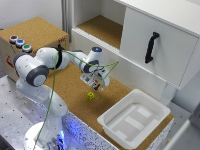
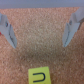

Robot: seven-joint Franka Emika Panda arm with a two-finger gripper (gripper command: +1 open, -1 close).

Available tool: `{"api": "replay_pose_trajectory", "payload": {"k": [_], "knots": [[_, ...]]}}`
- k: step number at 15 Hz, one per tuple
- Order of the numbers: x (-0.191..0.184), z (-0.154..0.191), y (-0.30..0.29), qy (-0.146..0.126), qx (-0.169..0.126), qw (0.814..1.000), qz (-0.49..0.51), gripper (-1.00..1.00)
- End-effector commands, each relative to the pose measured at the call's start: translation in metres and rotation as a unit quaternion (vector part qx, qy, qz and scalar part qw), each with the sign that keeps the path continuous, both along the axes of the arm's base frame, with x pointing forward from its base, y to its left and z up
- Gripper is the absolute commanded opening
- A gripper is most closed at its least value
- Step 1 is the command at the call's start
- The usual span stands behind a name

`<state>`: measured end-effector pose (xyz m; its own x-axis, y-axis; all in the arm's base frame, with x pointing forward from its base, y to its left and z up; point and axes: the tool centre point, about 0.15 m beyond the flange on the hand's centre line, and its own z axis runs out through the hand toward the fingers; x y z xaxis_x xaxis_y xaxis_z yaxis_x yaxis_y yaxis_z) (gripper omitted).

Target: Go towards the yellow block and lift it

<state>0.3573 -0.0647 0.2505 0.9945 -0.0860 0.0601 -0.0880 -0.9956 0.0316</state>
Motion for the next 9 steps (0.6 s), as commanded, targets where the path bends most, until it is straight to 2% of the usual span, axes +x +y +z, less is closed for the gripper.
{"api": "replay_pose_trajectory", "payload": {"k": [1, 5, 9], "knots": [[-0.031, -0.033, -0.013, -0.026, -0.009, 1.0, -0.008, 1.0], [-0.02, -0.055, -0.012, -0.019, -0.002, 1.0, 0.003, 1.0], [-0.02, -0.056, -0.009, 0.001, -0.005, 1.0, 0.026, 1.0]]}}
